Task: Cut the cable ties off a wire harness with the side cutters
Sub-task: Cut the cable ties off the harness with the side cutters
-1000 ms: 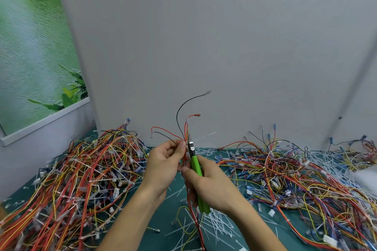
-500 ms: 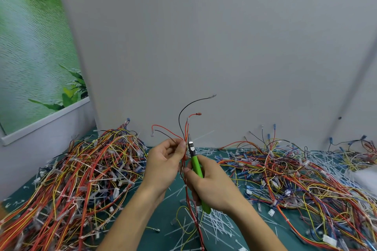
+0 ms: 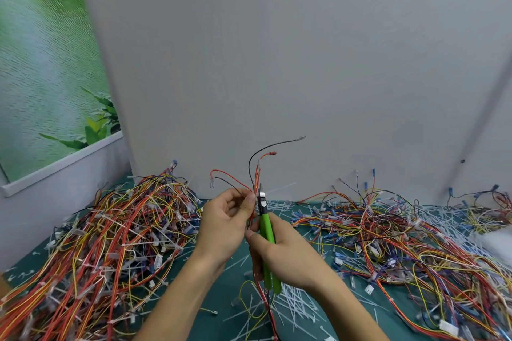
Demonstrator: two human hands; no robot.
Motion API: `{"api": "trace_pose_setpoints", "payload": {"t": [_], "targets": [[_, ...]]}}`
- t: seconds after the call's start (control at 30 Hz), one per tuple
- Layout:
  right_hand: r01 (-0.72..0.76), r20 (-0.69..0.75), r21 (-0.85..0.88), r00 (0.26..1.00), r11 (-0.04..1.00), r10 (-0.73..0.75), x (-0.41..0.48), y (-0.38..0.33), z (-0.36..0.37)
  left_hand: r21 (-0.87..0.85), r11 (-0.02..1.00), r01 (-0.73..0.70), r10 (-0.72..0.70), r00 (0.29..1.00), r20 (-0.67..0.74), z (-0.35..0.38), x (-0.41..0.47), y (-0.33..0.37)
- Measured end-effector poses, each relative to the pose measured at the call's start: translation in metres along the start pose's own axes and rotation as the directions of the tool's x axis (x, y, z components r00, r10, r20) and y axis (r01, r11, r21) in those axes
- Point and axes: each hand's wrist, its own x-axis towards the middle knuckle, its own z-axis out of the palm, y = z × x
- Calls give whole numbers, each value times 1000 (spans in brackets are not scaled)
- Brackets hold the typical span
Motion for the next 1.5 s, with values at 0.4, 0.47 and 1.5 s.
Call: {"api": "trace_pose_setpoints", "payload": {"t": [0.4, 0.47, 1.5], "targets": [[75, -59, -115, 995, 991, -82, -1, 1, -3, -24, 1000, -17, 16, 999, -44, 3, -1, -2], [81, -59, -150, 994, 985, -91, 0, 3, -4, -63, 998, 5, -8, 999, -44, 2, -1, -2], [49, -3, -35, 999, 998, -49, -2, -2, -6, -100, 995, 25, -31, 998, -62, 4, 0, -1]]}}
